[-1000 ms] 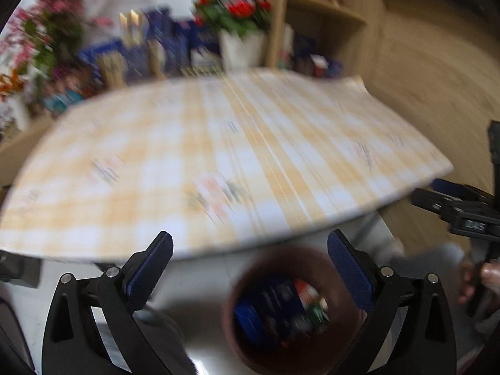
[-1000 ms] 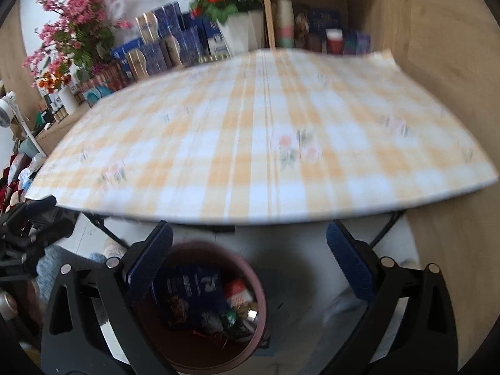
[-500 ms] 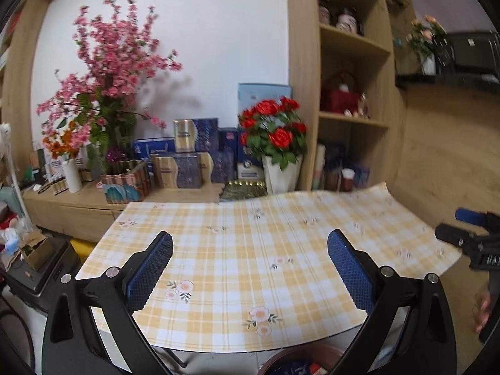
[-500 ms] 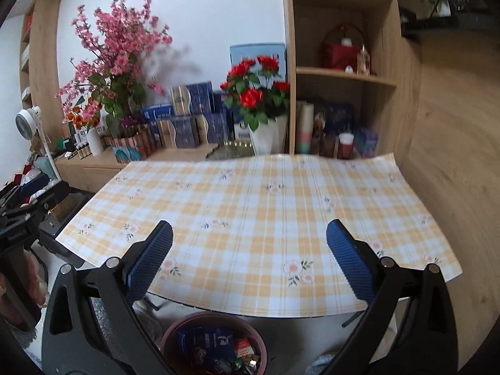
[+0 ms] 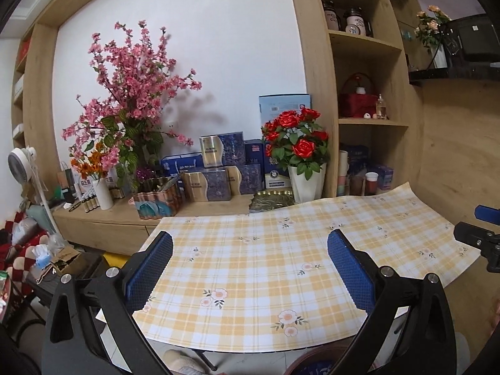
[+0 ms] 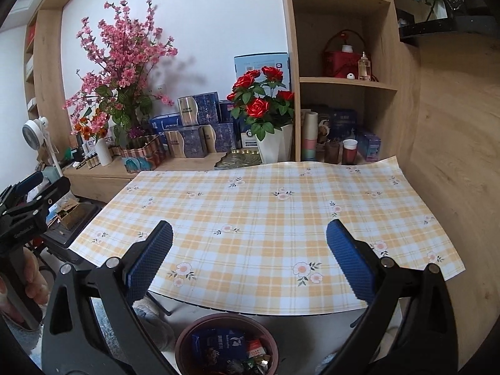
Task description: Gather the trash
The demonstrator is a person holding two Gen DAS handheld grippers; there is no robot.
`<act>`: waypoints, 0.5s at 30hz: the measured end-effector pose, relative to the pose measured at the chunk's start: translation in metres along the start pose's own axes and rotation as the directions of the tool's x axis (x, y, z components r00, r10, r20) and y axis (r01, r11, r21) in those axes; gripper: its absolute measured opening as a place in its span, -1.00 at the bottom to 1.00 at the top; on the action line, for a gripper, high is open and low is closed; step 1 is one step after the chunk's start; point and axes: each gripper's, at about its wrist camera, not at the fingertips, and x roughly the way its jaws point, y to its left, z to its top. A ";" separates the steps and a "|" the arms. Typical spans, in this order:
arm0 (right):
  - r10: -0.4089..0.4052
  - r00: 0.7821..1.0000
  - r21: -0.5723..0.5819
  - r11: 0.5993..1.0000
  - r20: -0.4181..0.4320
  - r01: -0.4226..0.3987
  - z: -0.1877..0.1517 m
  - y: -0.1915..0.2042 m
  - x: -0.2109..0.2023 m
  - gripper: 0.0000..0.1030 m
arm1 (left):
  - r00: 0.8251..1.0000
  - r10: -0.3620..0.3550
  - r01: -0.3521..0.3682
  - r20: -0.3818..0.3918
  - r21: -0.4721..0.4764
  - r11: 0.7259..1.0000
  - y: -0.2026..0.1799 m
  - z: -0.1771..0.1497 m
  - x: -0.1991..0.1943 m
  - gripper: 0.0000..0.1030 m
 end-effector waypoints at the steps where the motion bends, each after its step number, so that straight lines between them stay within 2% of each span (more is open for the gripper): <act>1: -0.002 1.000 0.001 1.000 0.000 0.002 0.000 0.000 0.000 0.89 | 1.000 -0.002 0.002 -0.006 0.004 1.000 -0.001 0.000 0.000 0.88; 15: -0.022 1.000 0.000 1.000 0.010 0.022 0.000 -0.003 -0.005 0.89 | 0.999 -0.046 0.046 -0.018 0.002 0.999 -0.009 0.004 0.001 0.88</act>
